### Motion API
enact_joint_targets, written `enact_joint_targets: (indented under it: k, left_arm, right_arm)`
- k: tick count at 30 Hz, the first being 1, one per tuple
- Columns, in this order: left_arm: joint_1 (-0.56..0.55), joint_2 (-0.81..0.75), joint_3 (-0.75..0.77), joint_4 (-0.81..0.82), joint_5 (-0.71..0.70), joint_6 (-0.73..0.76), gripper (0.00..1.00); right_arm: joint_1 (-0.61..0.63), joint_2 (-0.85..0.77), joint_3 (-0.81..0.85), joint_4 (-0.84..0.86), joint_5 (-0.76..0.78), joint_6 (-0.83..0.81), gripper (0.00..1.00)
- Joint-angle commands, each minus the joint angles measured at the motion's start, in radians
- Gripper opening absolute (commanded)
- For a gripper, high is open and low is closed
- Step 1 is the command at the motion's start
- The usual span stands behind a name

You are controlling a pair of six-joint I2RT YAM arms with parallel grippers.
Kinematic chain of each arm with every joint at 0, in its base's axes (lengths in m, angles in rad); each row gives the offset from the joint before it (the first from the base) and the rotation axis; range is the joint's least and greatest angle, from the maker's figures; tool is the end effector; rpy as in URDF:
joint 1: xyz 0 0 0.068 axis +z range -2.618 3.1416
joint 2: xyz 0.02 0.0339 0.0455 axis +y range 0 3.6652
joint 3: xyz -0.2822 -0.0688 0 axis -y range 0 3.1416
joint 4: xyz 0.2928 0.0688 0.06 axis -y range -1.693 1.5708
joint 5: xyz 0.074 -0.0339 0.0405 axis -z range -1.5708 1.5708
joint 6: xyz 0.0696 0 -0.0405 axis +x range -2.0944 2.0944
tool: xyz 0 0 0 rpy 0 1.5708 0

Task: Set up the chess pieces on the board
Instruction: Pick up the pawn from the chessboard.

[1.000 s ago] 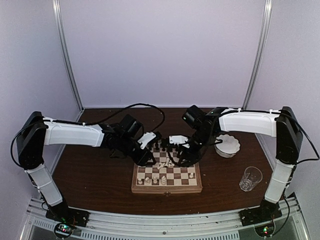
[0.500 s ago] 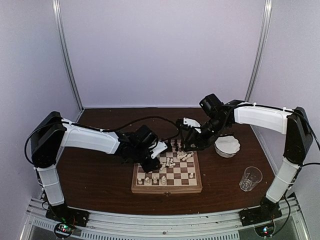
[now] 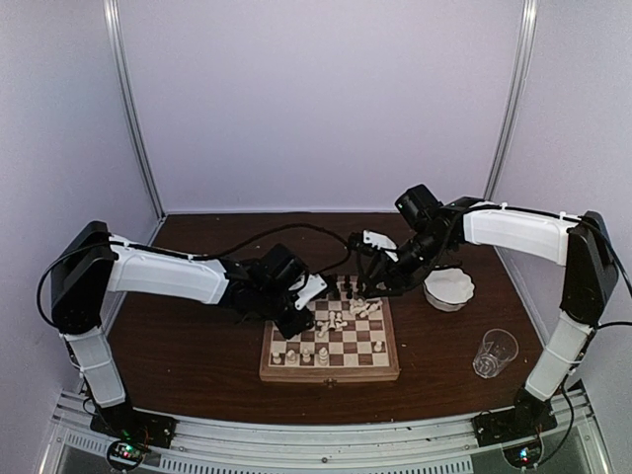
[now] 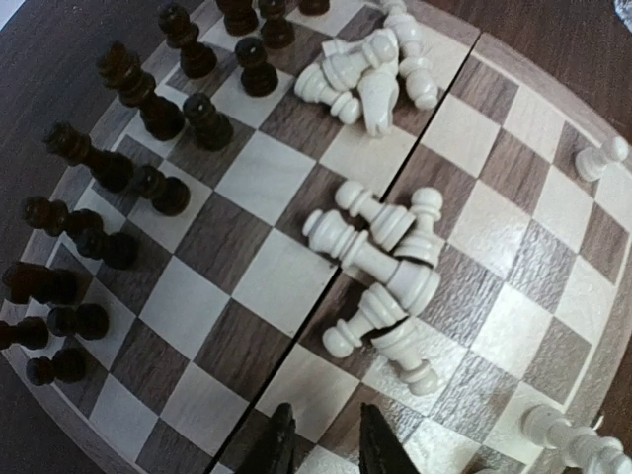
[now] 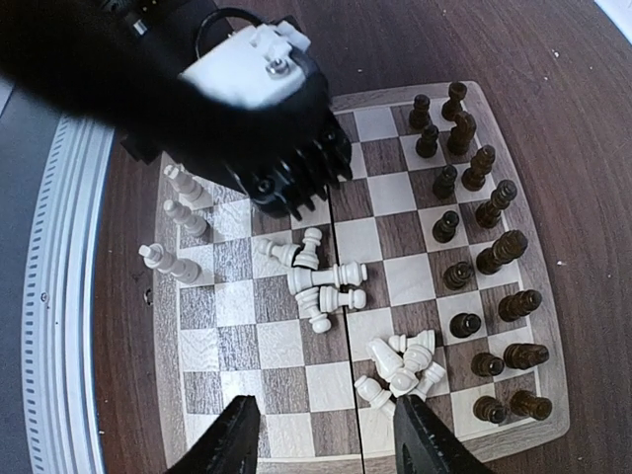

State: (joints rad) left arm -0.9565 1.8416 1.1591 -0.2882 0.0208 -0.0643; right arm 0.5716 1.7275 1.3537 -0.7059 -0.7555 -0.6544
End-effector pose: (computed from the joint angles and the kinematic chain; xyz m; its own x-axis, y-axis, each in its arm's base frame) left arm 0.2534 -0.3617 0.1288 -0.5276 0.6366 -0.5624 0.7915 0.6088 -0.0534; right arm 0.3252 0.2659 0.2313 -0.1832 -0.6447 -0.7422 -0.9796 0.0566 0.1927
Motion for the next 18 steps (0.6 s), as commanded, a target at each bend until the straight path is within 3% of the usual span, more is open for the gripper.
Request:
enact_joint_targets:
  k: [1,11,18]
  left_arm:
    - [-0.004,-0.039,-0.008,0.075,0.081,-0.066,0.25]
    - [-0.038,0.057,0.062,0.034,0.070,-0.077,0.30]
    - [-0.041,0.085,0.069,-0.003,0.023,-0.088,0.22]
  right_arm:
    - [-0.007,-0.017,-0.013,0.009,-0.025,0.007,0.49]
    - [-0.008,-0.010,-0.013,0.005,-0.024,0.007,0.49]
    - [-0.010,-0.002,-0.013,0.005,-0.027,0.006,0.49]
